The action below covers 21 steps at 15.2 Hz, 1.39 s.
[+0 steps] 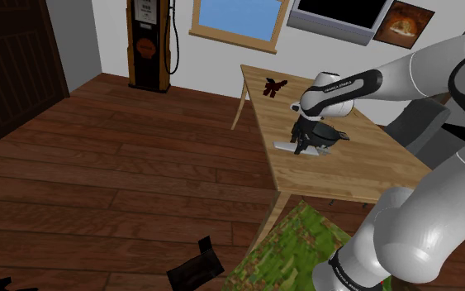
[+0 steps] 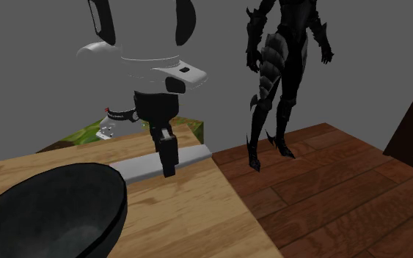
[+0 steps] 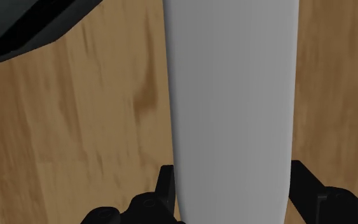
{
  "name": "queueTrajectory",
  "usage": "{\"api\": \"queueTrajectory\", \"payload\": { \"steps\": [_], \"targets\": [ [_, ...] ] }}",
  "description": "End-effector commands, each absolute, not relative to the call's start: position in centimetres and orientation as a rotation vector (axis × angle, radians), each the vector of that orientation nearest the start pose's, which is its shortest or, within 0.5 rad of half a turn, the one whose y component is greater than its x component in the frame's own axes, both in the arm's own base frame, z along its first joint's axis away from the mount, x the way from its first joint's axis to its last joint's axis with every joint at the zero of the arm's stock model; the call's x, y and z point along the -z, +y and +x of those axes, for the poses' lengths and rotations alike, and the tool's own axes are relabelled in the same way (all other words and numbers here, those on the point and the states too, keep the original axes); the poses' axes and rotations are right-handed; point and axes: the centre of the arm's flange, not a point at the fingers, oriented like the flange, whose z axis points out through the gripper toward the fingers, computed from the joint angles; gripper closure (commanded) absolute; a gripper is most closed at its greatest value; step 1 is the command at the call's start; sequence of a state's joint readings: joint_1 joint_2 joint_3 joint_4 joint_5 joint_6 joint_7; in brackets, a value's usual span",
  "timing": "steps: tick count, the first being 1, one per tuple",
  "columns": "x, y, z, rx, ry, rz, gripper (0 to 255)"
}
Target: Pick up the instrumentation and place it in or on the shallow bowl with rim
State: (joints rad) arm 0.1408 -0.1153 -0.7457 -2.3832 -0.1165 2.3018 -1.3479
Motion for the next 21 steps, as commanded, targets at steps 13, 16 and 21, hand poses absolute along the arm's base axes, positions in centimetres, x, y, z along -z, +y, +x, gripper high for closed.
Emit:
{"api": "queueTrajectory", "payload": {
  "steps": [13,16,21],
  "targets": [
    [-42.8,-27.8,39.8,-0.006,-1.262,-2.888,255],
    [-44.4,-27.8,39.8,-0.006,-1.262,-2.888,255],
    [-47.0,-27.8,39.8,-0.006,-1.262,-2.888,255]
  ]
}}
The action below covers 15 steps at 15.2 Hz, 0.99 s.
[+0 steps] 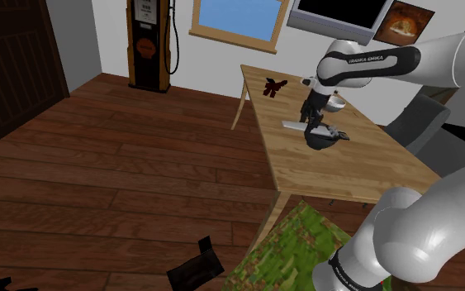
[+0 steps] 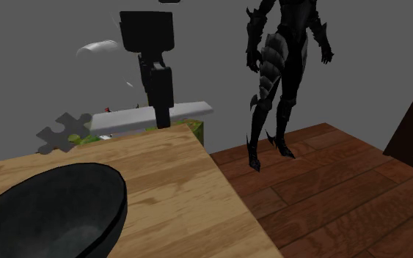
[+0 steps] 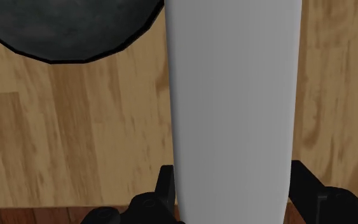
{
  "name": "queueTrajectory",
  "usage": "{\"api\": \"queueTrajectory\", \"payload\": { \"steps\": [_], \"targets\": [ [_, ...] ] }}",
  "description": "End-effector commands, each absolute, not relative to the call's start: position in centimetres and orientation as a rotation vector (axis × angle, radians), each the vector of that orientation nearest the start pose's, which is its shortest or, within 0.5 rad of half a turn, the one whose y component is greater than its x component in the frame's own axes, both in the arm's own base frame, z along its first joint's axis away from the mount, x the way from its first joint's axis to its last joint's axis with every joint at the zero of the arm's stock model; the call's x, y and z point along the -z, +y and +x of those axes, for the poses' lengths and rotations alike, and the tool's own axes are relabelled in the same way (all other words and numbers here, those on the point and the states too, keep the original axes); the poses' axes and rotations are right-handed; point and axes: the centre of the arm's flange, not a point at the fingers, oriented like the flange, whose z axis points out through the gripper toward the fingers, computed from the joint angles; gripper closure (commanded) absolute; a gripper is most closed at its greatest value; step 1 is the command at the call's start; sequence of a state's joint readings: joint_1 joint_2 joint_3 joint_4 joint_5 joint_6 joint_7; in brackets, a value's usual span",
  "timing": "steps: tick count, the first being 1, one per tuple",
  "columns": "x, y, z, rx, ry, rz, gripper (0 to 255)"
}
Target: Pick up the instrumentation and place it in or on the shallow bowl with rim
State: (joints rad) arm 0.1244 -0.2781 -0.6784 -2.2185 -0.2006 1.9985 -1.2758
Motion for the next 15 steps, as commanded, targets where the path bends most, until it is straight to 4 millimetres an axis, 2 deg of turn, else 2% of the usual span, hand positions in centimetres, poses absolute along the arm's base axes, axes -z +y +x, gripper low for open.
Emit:
{"api": "queueTrajectory", "payload": {
  "steps": [1,6,15],
  "targets": [
    [-47.5,-27.8,39.8,-0.006,-1.262,-2.888,255],
    [-49.8,-27.8,39.8,-0.006,-1.262,-2.888,255],
    [-50.0,-39.5,38.1,-0.006,-1.262,-2.888,255]
  ]
}}
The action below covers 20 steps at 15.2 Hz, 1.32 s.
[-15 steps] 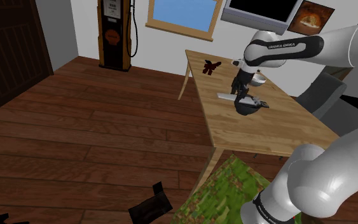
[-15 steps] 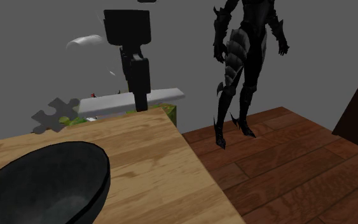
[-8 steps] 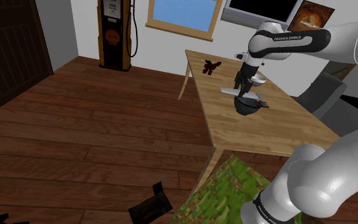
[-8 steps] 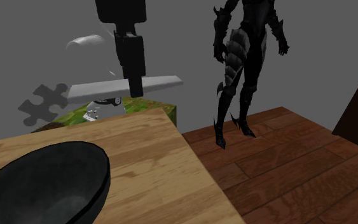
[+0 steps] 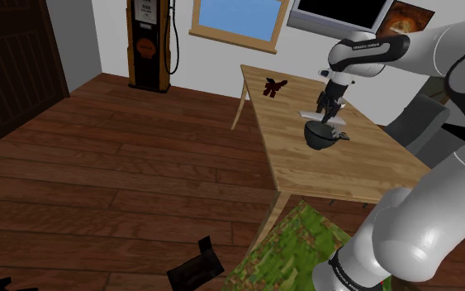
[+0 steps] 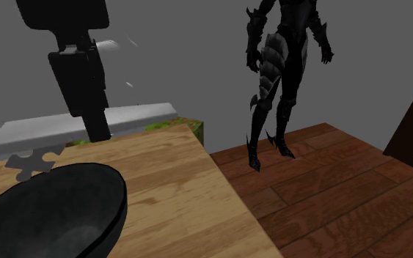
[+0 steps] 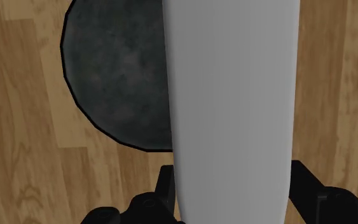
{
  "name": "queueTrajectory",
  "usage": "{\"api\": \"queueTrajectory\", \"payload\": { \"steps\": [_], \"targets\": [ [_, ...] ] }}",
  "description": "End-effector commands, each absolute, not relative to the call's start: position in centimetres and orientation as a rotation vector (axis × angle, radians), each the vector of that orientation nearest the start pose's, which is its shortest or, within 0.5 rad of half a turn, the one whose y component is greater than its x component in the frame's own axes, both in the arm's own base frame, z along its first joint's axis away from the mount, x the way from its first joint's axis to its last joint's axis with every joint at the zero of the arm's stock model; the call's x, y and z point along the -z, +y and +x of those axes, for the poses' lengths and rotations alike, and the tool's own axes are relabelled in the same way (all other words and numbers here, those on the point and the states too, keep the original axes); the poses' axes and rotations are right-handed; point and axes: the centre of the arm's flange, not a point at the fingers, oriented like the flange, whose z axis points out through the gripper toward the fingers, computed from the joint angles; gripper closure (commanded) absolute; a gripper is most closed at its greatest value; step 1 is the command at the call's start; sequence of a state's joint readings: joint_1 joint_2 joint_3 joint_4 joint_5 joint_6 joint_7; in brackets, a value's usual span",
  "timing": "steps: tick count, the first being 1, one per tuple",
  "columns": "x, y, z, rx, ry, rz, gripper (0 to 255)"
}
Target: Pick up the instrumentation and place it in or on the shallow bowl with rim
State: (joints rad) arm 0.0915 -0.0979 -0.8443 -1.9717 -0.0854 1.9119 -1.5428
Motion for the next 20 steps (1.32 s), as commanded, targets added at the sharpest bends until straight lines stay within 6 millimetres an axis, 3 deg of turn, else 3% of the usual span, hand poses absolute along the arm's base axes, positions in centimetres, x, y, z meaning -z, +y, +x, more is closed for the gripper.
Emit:
{"api": "queueTrajectory", "payload": {
  "steps": [1,5,20],
  "targets": [
    [-50.0,-40.8,37.9,-0.006,-1.262,-2.888,255],
    [-50.1,-46.6,37.1,-0.006,-1.262,-2.888,255],
    [-42.8,-46.6,37.1,-0.006,-1.262,-2.888,255]
  ]
}}
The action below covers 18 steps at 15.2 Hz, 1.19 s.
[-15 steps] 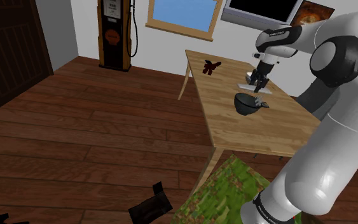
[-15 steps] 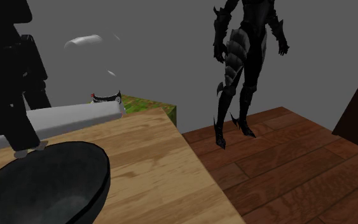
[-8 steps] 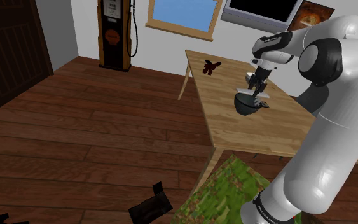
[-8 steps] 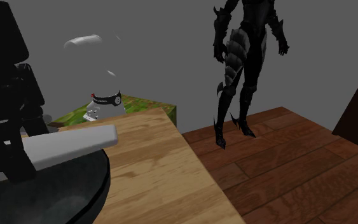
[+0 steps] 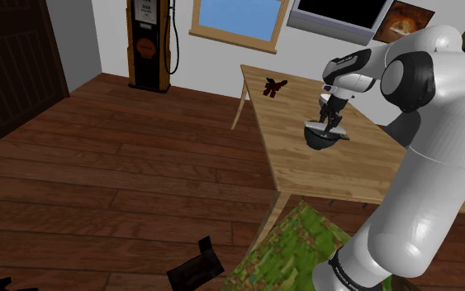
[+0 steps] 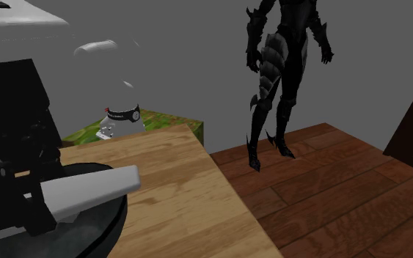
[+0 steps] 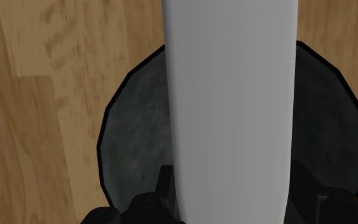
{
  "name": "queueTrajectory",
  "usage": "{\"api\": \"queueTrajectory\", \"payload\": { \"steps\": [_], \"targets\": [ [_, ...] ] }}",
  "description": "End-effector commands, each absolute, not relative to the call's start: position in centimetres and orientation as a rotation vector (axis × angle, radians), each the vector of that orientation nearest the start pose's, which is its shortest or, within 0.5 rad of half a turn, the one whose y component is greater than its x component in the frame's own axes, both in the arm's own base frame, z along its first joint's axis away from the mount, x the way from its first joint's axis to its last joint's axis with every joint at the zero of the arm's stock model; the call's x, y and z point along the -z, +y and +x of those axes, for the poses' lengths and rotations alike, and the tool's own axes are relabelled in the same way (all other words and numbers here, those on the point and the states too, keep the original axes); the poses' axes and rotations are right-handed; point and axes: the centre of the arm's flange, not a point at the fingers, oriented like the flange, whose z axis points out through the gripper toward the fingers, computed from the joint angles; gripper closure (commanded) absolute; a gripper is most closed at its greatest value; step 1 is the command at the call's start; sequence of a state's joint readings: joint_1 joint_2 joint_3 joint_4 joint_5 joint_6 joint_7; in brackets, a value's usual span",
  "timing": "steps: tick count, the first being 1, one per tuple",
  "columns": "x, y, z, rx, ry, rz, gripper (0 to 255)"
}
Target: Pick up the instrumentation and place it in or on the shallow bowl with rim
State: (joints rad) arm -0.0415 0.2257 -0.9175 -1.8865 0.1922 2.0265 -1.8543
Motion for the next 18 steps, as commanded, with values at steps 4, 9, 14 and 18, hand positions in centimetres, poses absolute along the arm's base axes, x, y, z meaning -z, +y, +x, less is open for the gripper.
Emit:
{"api": "queueTrajectory", "payload": {
  "steps": [4,9,14,18],
  "targets": [
    [-42.8,-46.6,37.1,-0.006,-1.262,-2.888,255],
    [-42.8,-46.6,37.1,-0.006,-1.262,-2.888,0],
    [-44.2,-46.6,37.1,-0.006,-1.262,-2.888,0],
    [-47.8,-46.6,37.1,-0.006,-1.262,-2.888,0]
  ]
}}
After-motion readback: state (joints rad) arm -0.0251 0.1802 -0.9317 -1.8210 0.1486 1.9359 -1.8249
